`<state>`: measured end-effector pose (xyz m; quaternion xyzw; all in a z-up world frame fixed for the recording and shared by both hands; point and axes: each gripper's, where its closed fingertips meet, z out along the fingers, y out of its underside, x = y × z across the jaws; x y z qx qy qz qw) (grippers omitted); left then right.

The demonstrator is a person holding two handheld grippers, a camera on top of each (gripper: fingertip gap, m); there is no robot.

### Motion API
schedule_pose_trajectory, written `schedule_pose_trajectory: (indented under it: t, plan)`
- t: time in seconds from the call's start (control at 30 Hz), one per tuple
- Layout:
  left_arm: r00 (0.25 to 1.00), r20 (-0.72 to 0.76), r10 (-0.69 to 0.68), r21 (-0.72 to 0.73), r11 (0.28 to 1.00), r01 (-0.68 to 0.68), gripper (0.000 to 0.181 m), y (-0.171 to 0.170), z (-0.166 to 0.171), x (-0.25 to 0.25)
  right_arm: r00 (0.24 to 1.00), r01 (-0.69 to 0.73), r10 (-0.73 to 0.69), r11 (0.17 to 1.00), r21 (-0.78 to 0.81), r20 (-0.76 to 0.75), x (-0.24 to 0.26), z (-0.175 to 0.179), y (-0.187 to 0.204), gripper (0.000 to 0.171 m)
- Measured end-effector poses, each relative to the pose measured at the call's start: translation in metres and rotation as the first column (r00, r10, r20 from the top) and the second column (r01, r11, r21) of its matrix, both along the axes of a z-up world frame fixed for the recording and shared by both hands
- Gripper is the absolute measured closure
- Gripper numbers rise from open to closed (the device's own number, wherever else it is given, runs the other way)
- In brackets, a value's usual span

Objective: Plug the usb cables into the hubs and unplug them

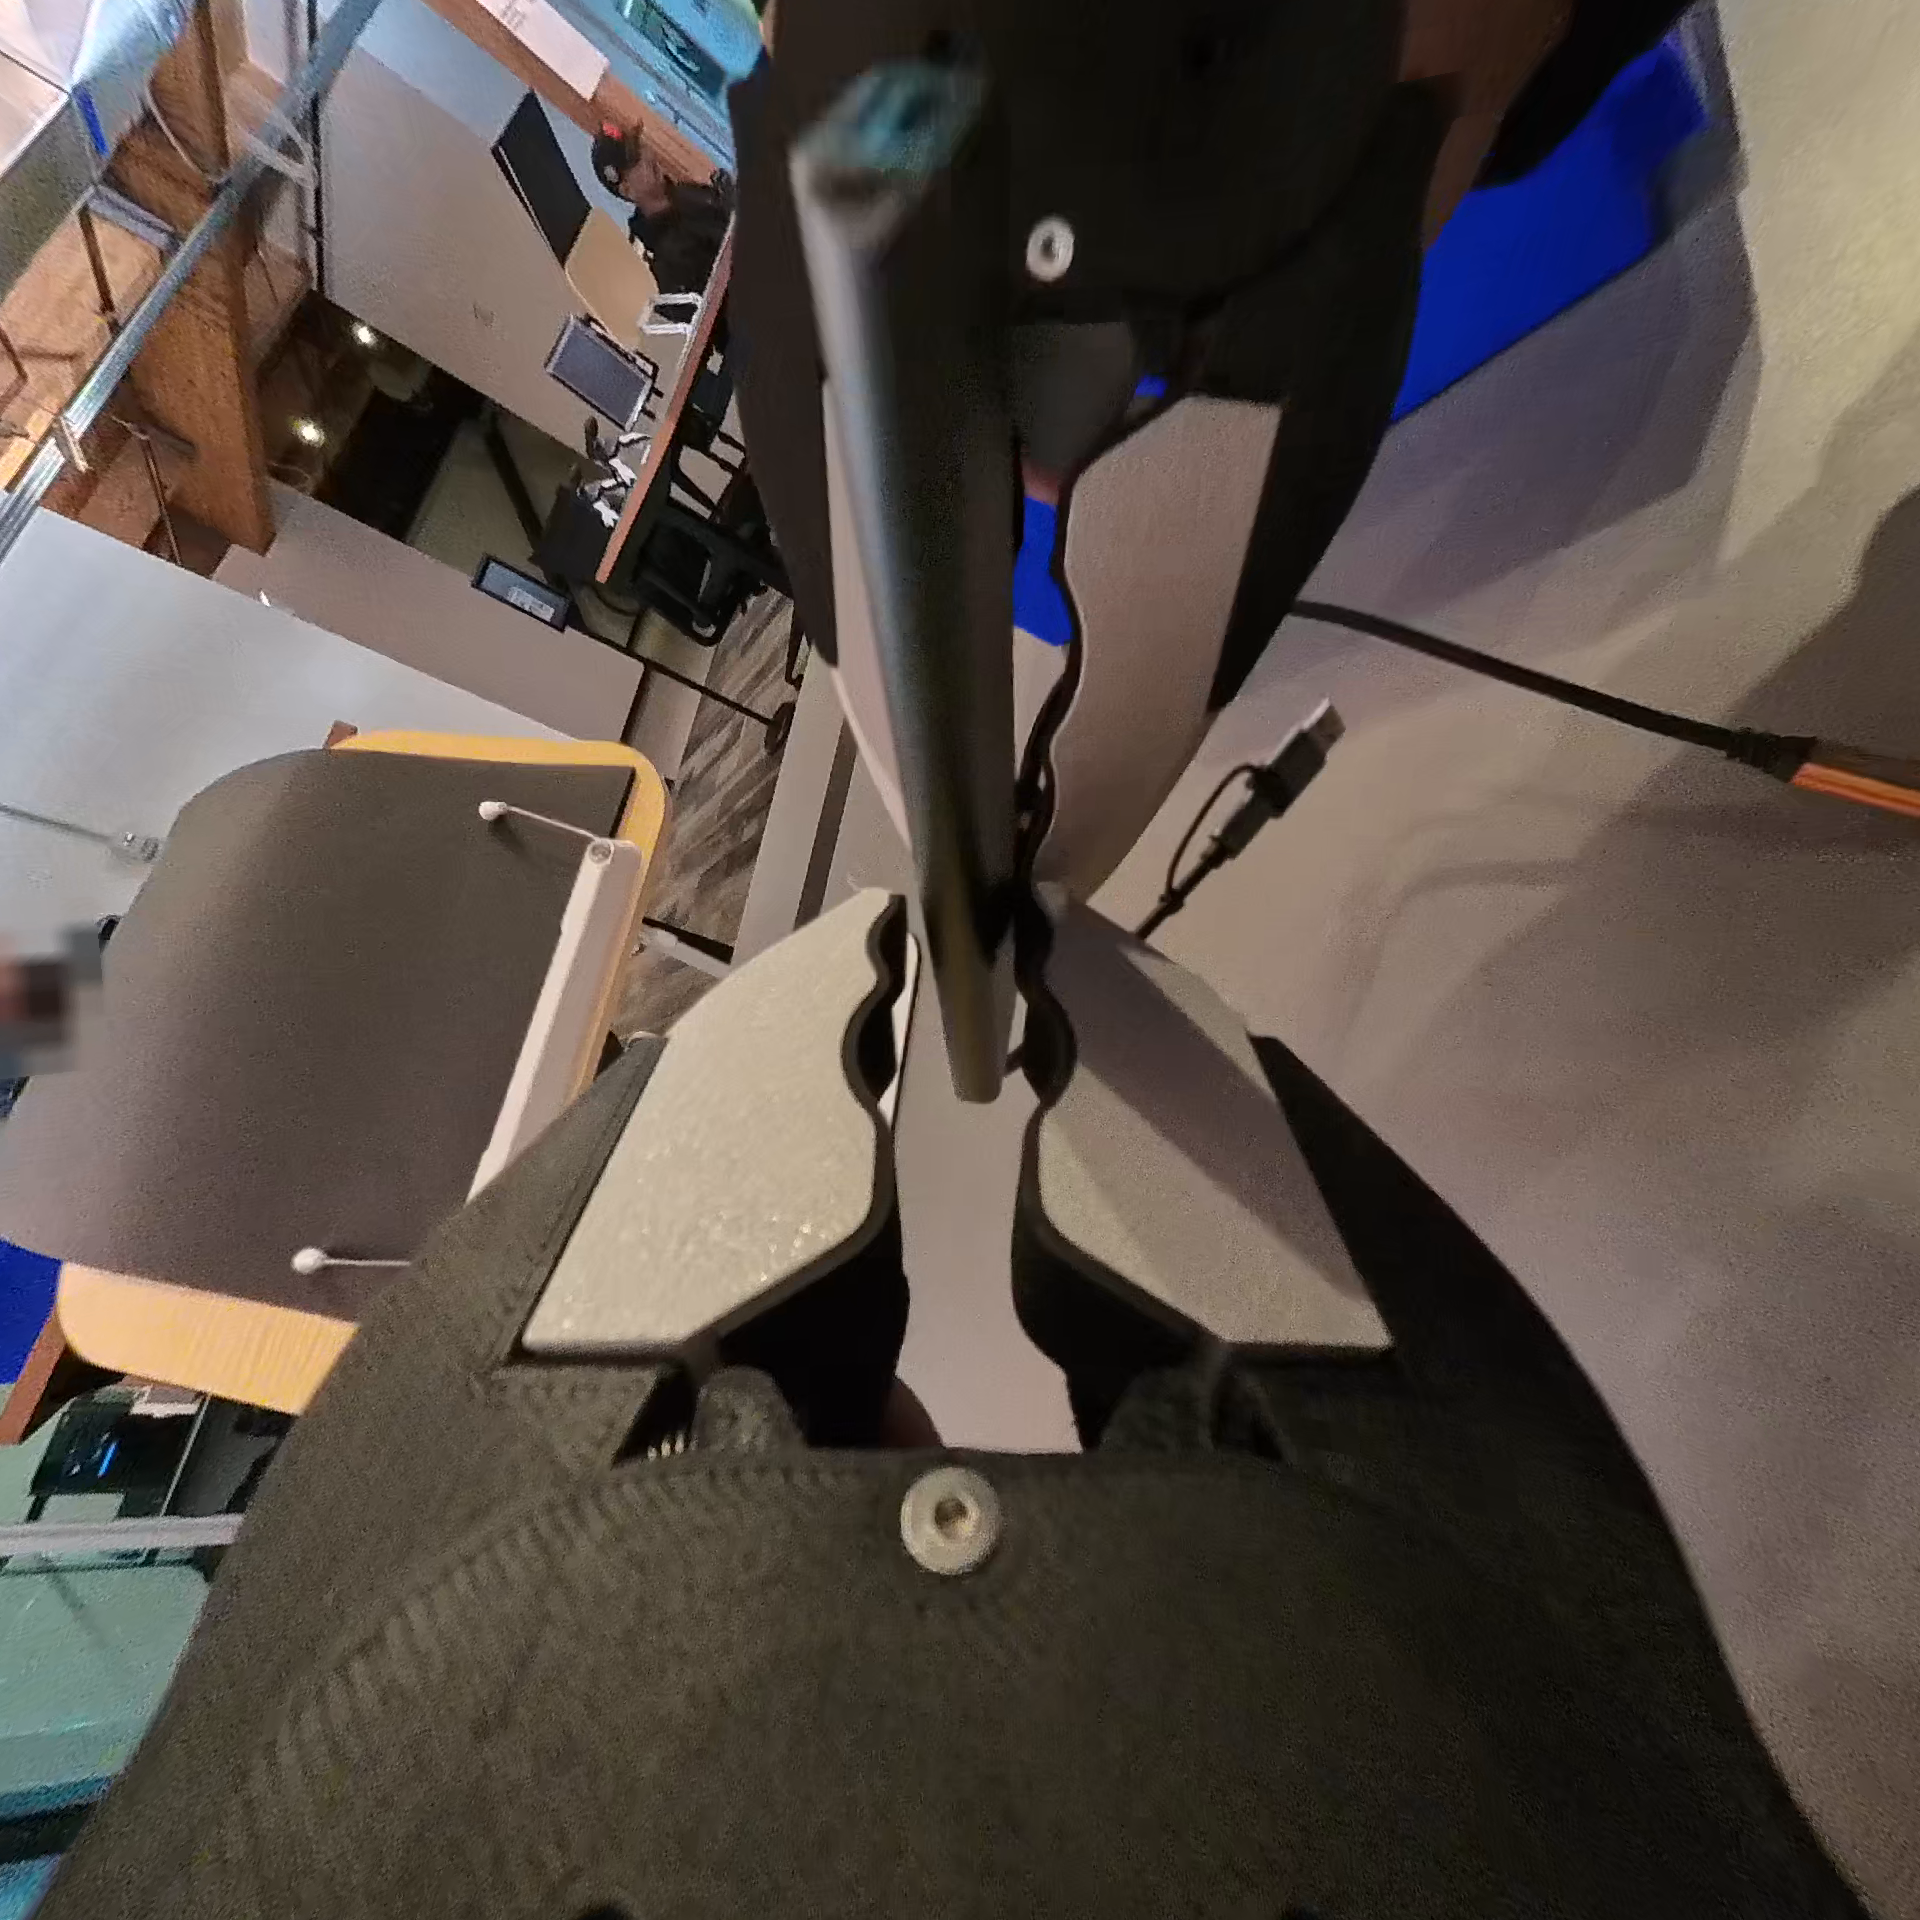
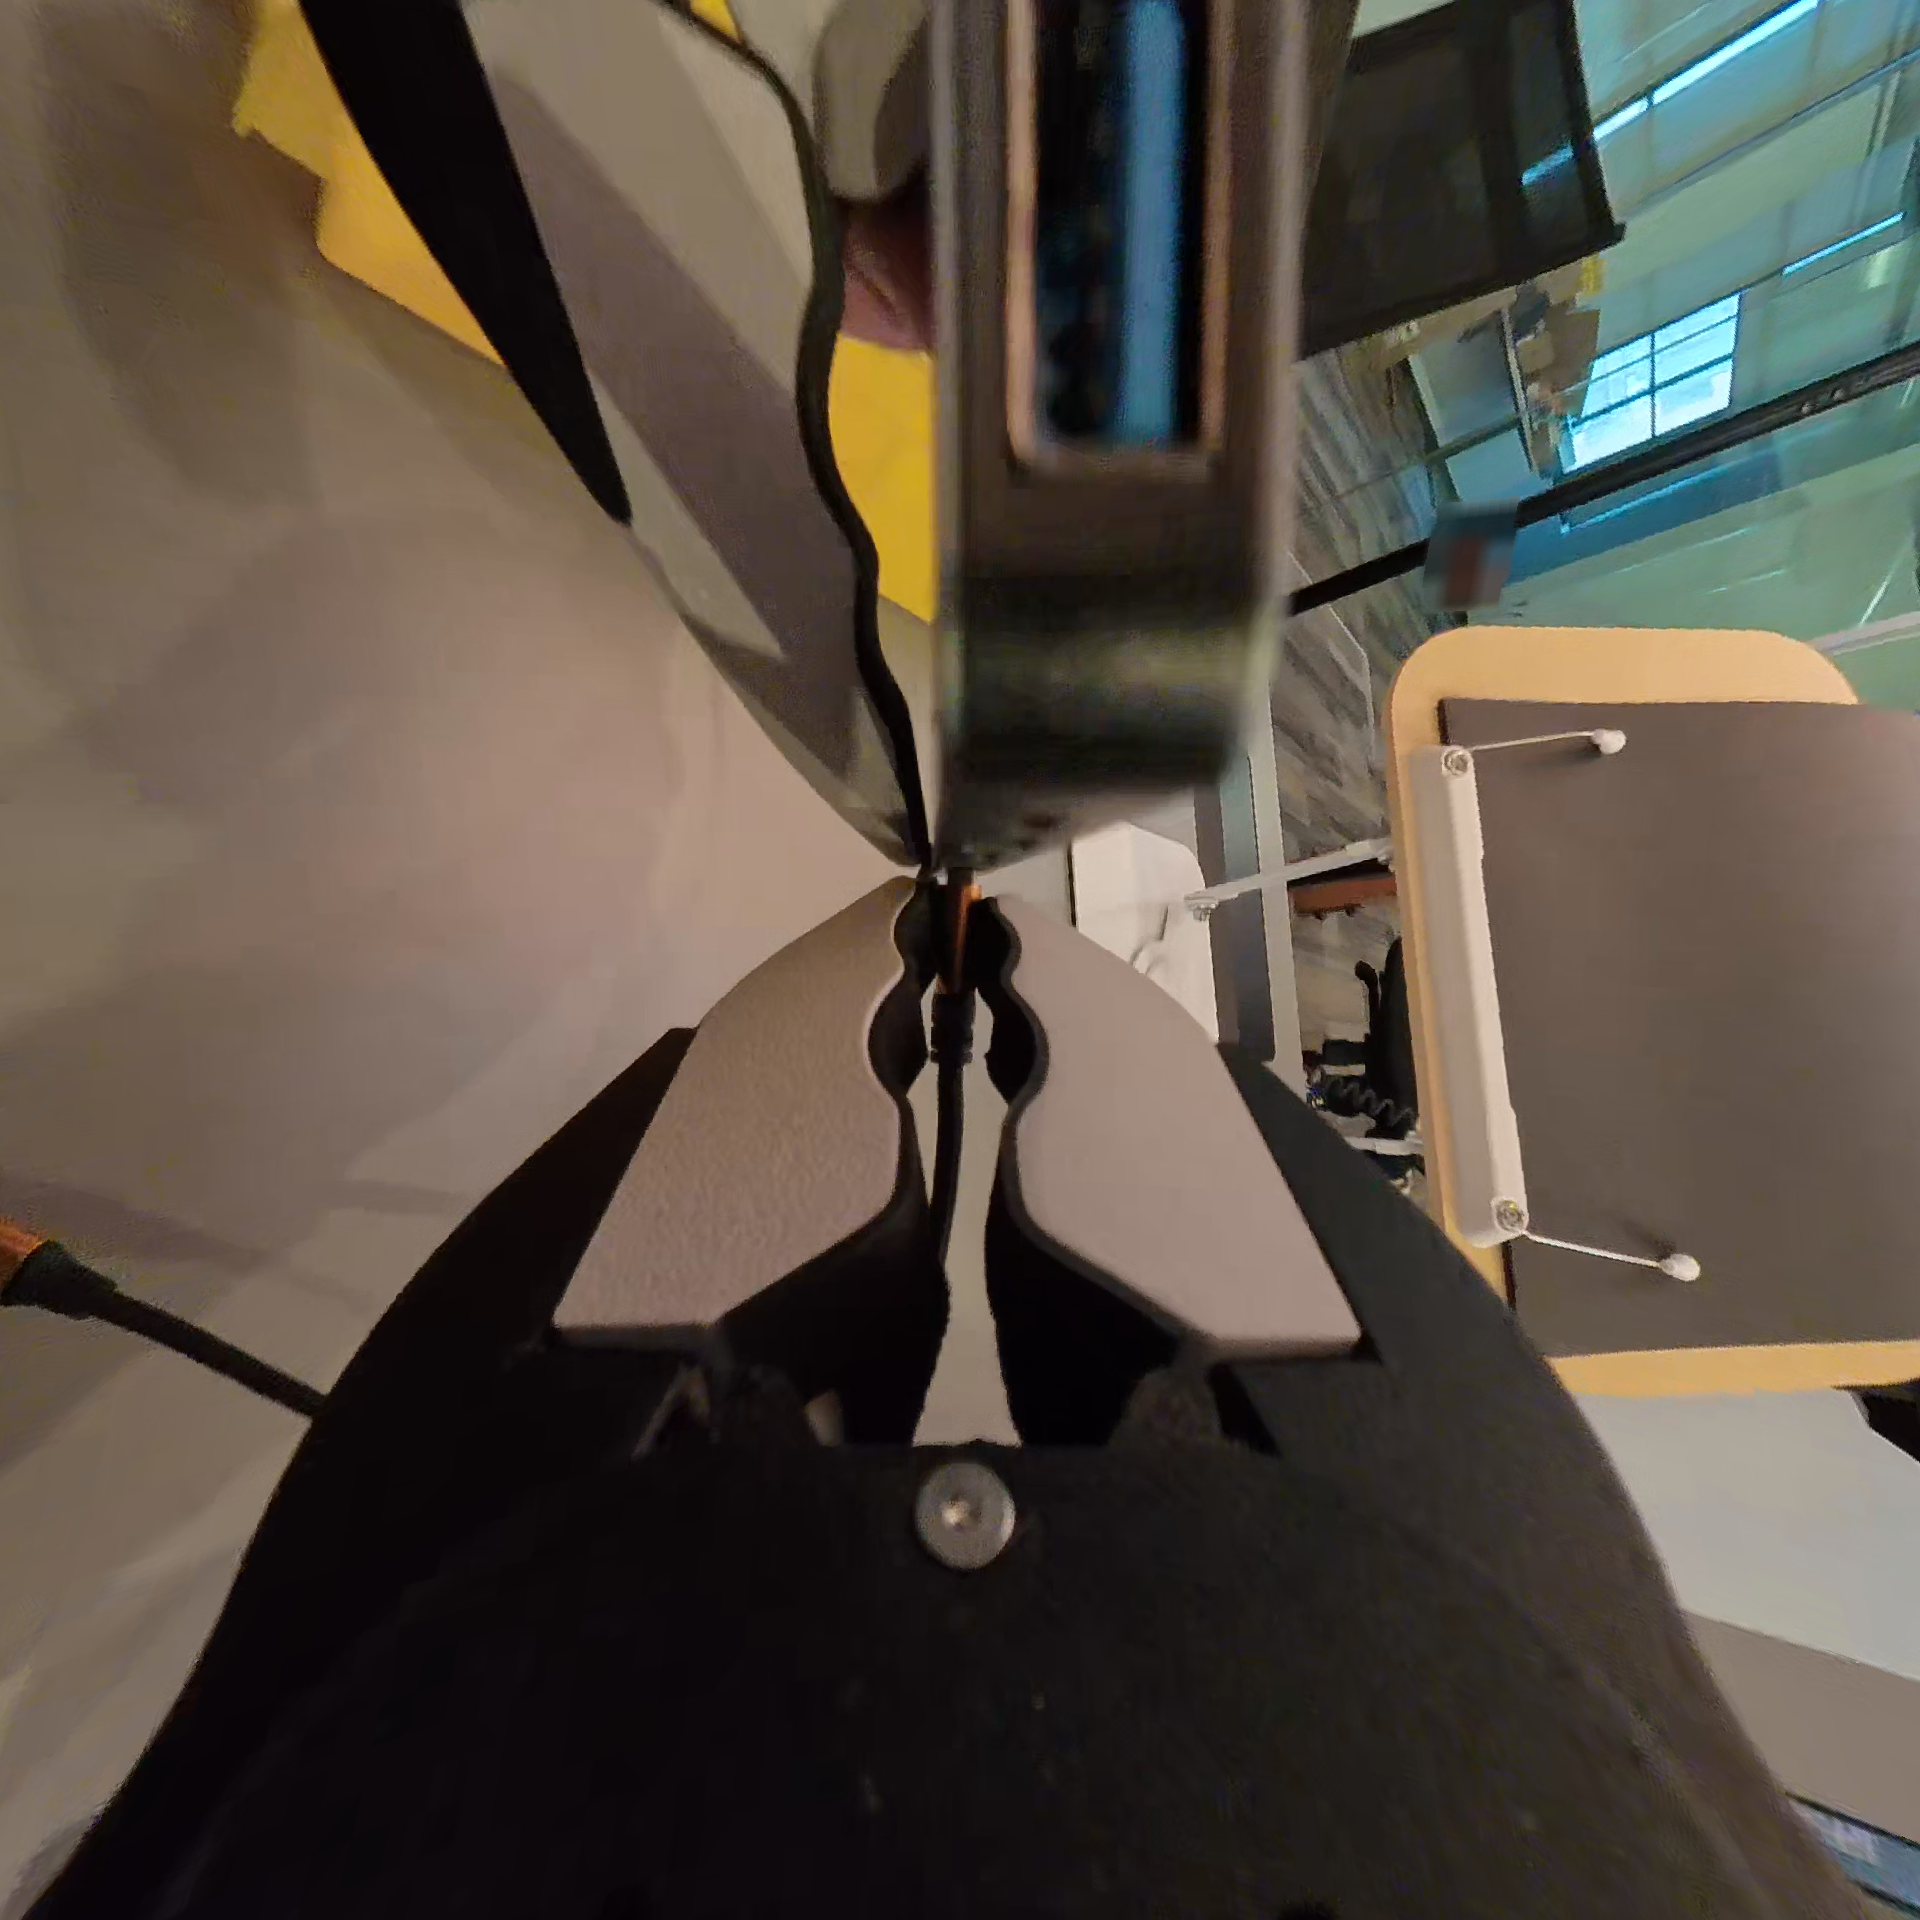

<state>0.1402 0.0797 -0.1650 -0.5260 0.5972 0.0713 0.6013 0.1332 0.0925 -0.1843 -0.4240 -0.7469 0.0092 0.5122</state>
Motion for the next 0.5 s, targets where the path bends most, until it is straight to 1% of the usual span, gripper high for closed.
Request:
schedule_pose_trajectory:
  t: [0.17, 0.43, 0.5]
  plan:
    - [1.000, -0.021, -0.019, -0.017, 1.000, 0.018, 0.170, -0.002, -0.006, 0.003, 1.000, 0.006, -0.006, 1.000, 0.018, 0.029, 0.002, 0.000, -0.001, 0.164]
    - [0.998, -0.059, -0.022, -0.071, 0.997, 0.018, 0.170, -0.006, -0.011, 0.004, 0.994, 0.004, -0.007, 1.000, 0.029, 0.112, 0.008, -0.003, -0.006, 0.165]
    - [0.997, -0.076, 0.033, -0.068, 0.997, -0.039, 0.170, 0.001, -0.009, -0.012, 0.983, 0.074, -0.082, 0.996, 0.052, 0.164, 0.025, -0.006, 0.009, 0.165]
